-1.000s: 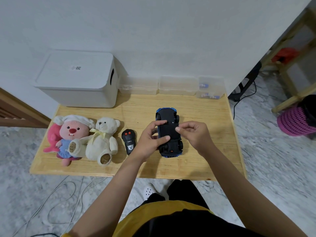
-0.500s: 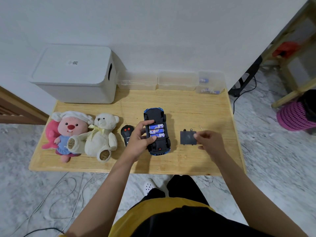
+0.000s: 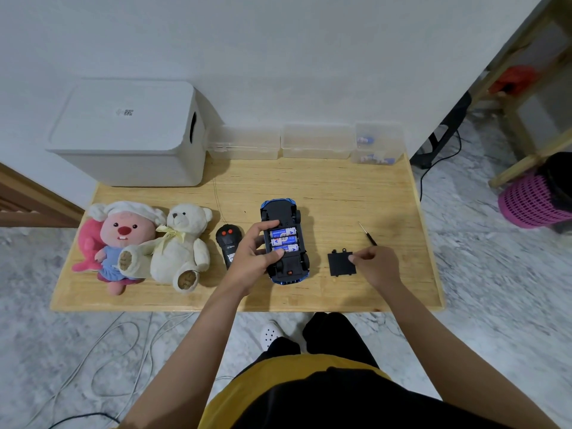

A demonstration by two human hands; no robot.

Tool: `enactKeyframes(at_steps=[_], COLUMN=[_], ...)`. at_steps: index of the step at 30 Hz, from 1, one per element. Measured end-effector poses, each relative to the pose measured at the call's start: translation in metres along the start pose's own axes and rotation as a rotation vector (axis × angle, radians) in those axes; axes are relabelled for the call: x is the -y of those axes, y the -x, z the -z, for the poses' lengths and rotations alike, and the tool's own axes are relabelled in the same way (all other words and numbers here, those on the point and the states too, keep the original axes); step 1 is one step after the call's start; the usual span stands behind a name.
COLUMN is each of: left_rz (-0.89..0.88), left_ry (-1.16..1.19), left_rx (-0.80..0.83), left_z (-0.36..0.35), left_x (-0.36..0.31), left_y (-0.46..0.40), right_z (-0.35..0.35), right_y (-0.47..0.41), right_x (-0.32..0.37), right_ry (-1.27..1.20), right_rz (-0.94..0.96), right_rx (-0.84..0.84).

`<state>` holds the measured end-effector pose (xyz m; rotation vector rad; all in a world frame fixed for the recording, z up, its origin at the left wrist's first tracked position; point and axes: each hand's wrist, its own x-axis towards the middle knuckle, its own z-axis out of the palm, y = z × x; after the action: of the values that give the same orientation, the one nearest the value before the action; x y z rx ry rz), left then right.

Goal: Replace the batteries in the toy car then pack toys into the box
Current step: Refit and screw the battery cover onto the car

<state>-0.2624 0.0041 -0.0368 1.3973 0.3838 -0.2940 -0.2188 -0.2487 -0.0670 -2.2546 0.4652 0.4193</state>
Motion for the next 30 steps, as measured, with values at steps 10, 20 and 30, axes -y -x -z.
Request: enactKeyframes(at_steps=[10, 20, 30], left_rz=[-0.098, -0.182, -0.241], left_ry=[-0.078, -0.163, -0.200], left_rx=[0.075, 0.051, 0.017], left_z=[-0.013, -0.027, -0.035], left_x=[-0.007, -0.003, -0.005], left_y=[0.000, 0.000, 0.001], right_z=[-0.011, -0.020, -0.023], right_y=[0.035, 0.038, 0.029], right_x=[0.069, 0.084, 0.096], right_ry=[-0.247, -0.448, -0.548], right_rz=[0.277, 0.186, 0.013], right_rx=[0.018, 0.022, -0.045])
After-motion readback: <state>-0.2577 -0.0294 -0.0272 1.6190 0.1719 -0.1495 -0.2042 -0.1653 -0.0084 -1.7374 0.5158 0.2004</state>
